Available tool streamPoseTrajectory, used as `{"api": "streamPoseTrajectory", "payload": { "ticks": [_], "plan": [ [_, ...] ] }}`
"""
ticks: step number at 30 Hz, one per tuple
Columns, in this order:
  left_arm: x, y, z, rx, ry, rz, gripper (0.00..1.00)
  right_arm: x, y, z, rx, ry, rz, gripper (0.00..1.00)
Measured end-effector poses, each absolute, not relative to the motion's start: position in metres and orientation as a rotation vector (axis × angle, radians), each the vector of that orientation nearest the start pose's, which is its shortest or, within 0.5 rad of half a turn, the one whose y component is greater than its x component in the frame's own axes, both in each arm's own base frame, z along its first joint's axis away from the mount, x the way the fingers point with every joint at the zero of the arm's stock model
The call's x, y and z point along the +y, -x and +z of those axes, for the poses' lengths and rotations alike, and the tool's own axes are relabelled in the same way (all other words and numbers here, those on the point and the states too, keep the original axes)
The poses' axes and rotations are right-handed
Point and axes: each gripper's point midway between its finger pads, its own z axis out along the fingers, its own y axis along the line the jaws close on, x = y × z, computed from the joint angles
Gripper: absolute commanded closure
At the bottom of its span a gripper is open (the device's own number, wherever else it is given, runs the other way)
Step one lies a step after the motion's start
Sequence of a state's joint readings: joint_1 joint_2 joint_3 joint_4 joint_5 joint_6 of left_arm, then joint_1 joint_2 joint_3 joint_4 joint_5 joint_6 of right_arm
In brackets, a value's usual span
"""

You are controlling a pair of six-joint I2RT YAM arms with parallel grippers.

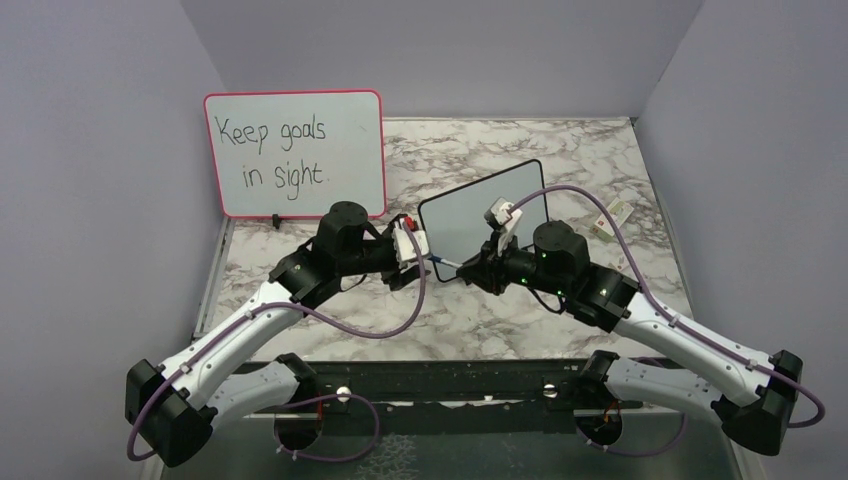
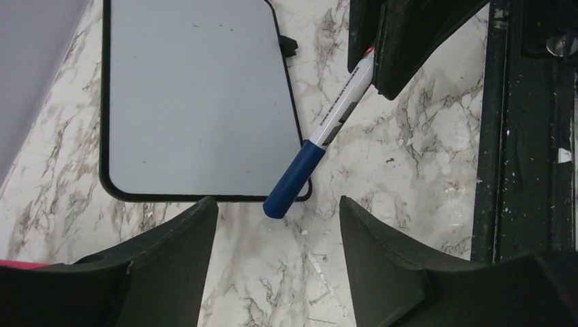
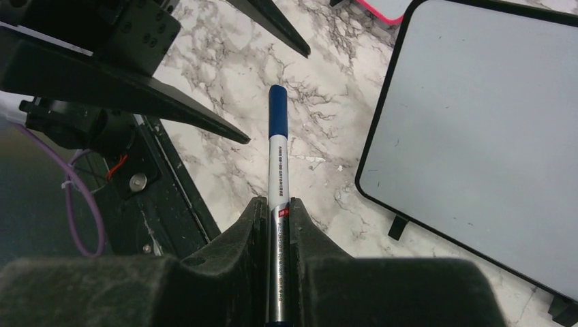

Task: Write a sentence on the whiteboard
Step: Open the whiteboard marker at the center of the board.

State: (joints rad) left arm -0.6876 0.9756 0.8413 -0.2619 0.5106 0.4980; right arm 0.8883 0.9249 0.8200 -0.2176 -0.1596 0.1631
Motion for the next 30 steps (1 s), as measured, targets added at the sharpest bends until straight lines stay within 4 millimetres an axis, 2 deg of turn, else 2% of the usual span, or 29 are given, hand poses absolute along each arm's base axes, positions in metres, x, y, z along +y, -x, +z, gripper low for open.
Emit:
{"api": "streamPoseTrajectory", "payload": {
  "ticks": [4, 12, 19, 30],
  "plan": [
    [-0.265, -0.208, 0.226, 1.409, -1.402, -0.646, 0.45, 0.283, -0.179, 0.238, 1.815, 0.839, 0.875, 0.99],
    [-0.270, -0.201, 0.226, 1.368, -1.441, -0.688, 0.62, 0.289, -0.174, 0.234, 1.817, 0.875, 0.913, 0.99],
    [-0.274, -0.191, 0.227, 1.334, -1.469, -0.754, 0.64, 0.293, -0.172, 0.234, 1.812, 0.890, 0.939, 0.99],
    [-0.276, -0.187, 0.223, 1.335, -1.488, -0.781, 0.71, 0.296, -0.170, 0.237, 1.799, 0.897, 0.962, 0.99]
  ]
}}
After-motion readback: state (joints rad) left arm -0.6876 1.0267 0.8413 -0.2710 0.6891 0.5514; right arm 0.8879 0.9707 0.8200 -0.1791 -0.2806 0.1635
